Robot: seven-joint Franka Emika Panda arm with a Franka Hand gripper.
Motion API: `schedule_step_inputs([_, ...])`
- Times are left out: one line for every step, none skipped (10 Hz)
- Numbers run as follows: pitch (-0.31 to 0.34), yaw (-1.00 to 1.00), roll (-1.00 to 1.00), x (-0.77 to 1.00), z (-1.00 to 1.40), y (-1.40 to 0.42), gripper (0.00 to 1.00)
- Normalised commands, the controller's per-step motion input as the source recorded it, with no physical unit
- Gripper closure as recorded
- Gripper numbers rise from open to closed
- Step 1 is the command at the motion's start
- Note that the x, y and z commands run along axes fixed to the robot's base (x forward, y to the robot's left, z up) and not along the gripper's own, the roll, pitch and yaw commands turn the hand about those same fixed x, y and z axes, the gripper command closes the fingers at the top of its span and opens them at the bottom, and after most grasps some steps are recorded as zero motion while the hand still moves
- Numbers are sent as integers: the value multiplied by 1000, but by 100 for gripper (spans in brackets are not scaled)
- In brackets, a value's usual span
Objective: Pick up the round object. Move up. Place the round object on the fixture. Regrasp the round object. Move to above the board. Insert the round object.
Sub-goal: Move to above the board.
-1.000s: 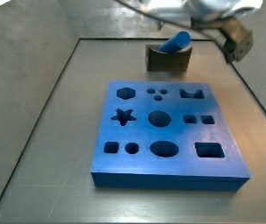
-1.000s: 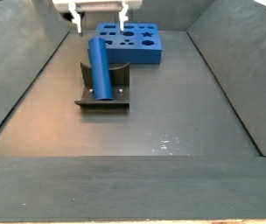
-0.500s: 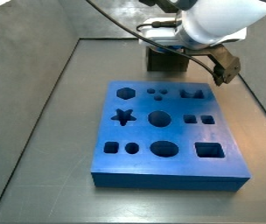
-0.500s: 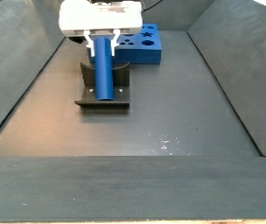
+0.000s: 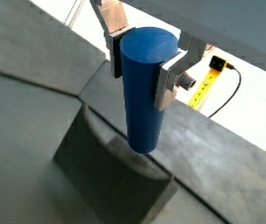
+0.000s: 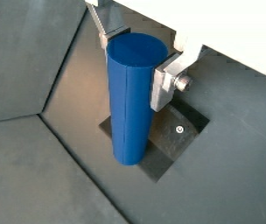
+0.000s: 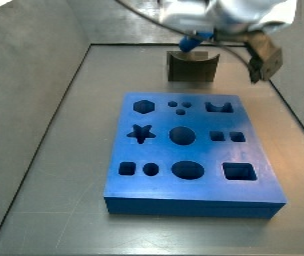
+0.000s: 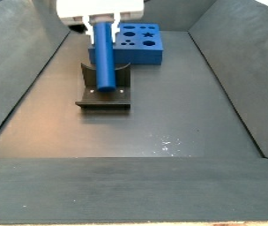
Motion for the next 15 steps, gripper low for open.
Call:
schedule_step_inputs([214,186,-59,-17,1000,-65,100])
schedule_step_inputs([174,209,-43,-11,1000,-63,100])
schedule_step_inputs([136,217,-32,-3,1000,-63,100])
schedule_step_inputs([100,208,-23,1,1000,-62,100])
schedule_step_inputs([53,189,-19,6,1000,-58,100])
schedule_step_inputs([24,166,-19,9,1000,-55,100])
schedule_step_inputs([1,128,-20,12,1000,-52,100])
schedule_step_inputs([-6,109,-23,14,1000,-49,100])
schedule_step_inputs([-3,69,-29,14,1000,-43,100])
schedule_step_inputs([7,48,-36,17,972,-39,100])
schedule_step_inputs([23,29,-40,13,817,-28,100])
schedule_step_inputs([47,15,-48,12,610,-19,100])
schedule_step_inputs([70,13,-50,10,455,-18,100])
schedule_step_inputs([92,15,-50,10,306,-20,100])
schedule_step_inputs([-86,-91,-1000,-666,255,-1000,100])
